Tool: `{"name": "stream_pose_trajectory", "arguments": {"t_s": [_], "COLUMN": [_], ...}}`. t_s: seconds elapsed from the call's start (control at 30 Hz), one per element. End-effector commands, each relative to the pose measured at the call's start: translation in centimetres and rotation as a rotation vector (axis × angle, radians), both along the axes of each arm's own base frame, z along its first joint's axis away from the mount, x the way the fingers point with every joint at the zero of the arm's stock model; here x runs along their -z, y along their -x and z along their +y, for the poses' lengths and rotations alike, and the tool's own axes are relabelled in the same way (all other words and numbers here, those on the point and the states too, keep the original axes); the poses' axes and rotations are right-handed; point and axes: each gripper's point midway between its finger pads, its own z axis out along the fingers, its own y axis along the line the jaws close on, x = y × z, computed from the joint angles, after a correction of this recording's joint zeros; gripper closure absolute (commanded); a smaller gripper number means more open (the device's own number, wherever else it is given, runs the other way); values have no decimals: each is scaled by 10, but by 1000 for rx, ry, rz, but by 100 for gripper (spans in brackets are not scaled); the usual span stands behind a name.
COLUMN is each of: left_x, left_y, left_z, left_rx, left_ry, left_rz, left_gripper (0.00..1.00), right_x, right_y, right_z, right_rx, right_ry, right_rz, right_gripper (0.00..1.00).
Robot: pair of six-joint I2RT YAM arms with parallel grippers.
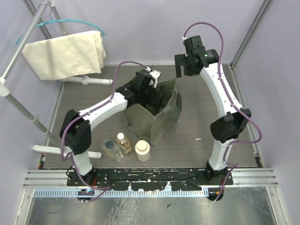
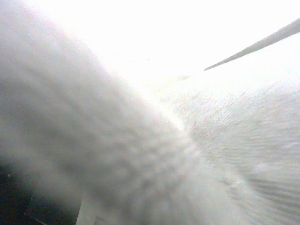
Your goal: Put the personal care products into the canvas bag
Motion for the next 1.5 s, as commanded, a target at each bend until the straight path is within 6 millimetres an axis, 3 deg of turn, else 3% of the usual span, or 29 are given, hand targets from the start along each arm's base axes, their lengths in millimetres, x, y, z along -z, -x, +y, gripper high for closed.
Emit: {"name": "stream_pose_trajectory", "arguments": {"t_s": [0.0,0.23,0.3,0.4,0.53,0.63,0.8,0.93,1.03,1.1,1.23,1.3,1.47], "left_x": [-69,-163,-181,-194,-179,-163,-129,-98,-88,-85,-83,-85,-92], "left_y": [-3,1,5,9,15,21,21,13,4,1,-1,-1,-2], "left_z": [-6,-6,3,31,77,101,122,130,129,127,124,124,119], "left_rx": [5,15,2,-65,-167,-200,-208,-190,-162,-145,-118,-105,-84], "left_ry": [95,237,239,174,0,-79,-127,-140,-125,-135,-142,-140,-123], "left_rz": [-91,-228,-259,-297,-295,-265,-191,-145,-145,-143,-145,-145,-154], "left_gripper": [2,2,2,2,2,2,2,2,1,7,37,47,56], "right_x": [-39,-43,-44,-56,-80,-93,-103,-127,-134,-130,-109,-102,-77], "right_y": [4,13,16,24,41,56,88,132,167,190,235,260,321], "right_z": [0,-9,-9,-6,-7,-1,28,70,93,105,123,132,165], "right_rx": [-16,3,-2,-19,-27,-49,-145,-297,-400,-451,-529,-575,-726], "right_ry": [-48,-22,-28,-53,-62,-69,-82,-136,-170,-182,-188,-209,-241], "right_rz": [-123,-143,-140,-159,-207,-222,-217,-235,-219,-183,-87,-53,35], "right_gripper": [0,0,0,0,0,0,0,0,0,0,0,0,0]}}
